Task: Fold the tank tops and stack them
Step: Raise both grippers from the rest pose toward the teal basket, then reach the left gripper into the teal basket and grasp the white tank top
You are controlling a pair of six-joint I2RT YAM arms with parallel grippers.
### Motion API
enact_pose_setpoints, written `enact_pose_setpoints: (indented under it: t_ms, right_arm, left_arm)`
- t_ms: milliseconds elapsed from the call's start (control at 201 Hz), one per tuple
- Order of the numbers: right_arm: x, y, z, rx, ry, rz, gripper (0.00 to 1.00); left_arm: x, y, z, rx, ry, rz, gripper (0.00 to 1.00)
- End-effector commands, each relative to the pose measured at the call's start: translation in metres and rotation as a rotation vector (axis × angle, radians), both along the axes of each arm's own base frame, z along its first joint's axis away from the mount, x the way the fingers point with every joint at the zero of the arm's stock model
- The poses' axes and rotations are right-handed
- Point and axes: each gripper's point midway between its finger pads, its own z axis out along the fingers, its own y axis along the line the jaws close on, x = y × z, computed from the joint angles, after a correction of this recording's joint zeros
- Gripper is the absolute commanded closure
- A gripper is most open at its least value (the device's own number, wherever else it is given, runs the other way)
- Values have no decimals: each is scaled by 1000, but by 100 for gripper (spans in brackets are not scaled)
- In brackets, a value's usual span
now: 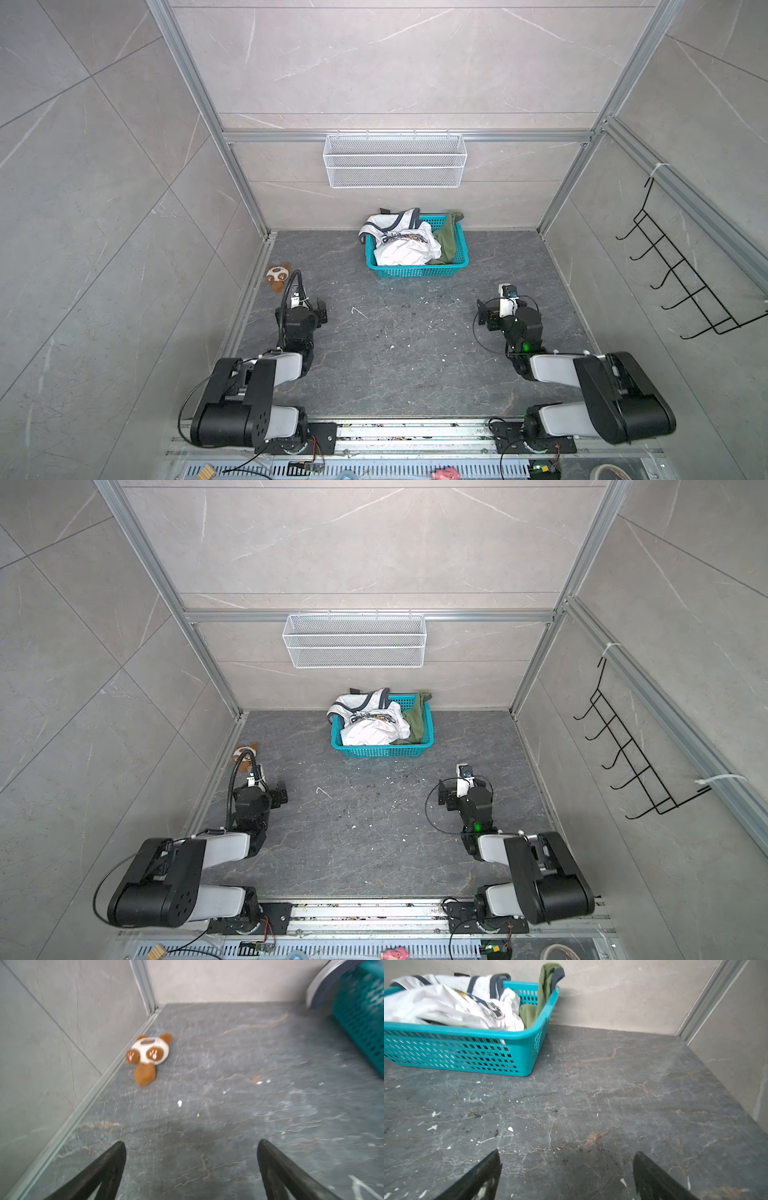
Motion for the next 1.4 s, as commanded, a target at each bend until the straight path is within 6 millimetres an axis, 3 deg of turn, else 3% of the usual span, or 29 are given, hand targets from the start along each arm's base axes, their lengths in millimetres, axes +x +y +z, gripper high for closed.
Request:
enact_pose_setpoints:
  t_ms: [0,119,274,344,398,453,528,602,672,737,901,1100,1195,1235,1399]
  right_arm:
    - [-8,2,34,33,-38,3,1]
    - [-22,8,70,113,-75,31,1]
    - [-49,21,129,201,-80,112,1]
    - [-64,17,155,277,-124,94,1]
    - [-75,3,171,366,-148,6,1]
    - [-86,-18,175,464,-139,-128,1]
    - [-106,-48,164,548,-65,-339,1]
    - [-115,-52,160,541,-44,-365,0]
    - [-118,-43,160,531,-21,-304,0]
    - [-118,-31,158,527,15,-242,0]
    - [-110,-4,138,514,159,-122,0]
    - [-106,8,123,526,232,-78,0]
    - [-109,11,120,538,260,-67,0]
    - [-110,14,118,550,270,-57,1]
    - [-120,18,107,586,297,-42,0]
  left_arm:
    - [-5,-12,41,40,-67,-2,0]
    - [-21,-28,77,-148,-100,-20,0]
    - [-55,-20,122,-496,-78,112,0]
    - [-71,-28,133,-567,-34,69,0]
    - [-79,-42,142,-603,-13,-15,0]
    - [-89,-42,140,-687,-3,7,0]
    - [-90,-59,151,-694,-30,-118,0]
    - [-86,-66,151,-694,-8,-147,0]
    - [-72,-74,146,-688,53,-153,0]
    - [-54,-93,141,-700,140,-201,0]
    - [-1,-160,126,-590,338,-296,0]
    - [69,-236,99,-420,474,-317,0]
    - [104,-257,88,-350,509,-294,0]
    - [117,-265,75,-320,540,-285,0]
    - [160,-280,51,-241,557,-254,3]
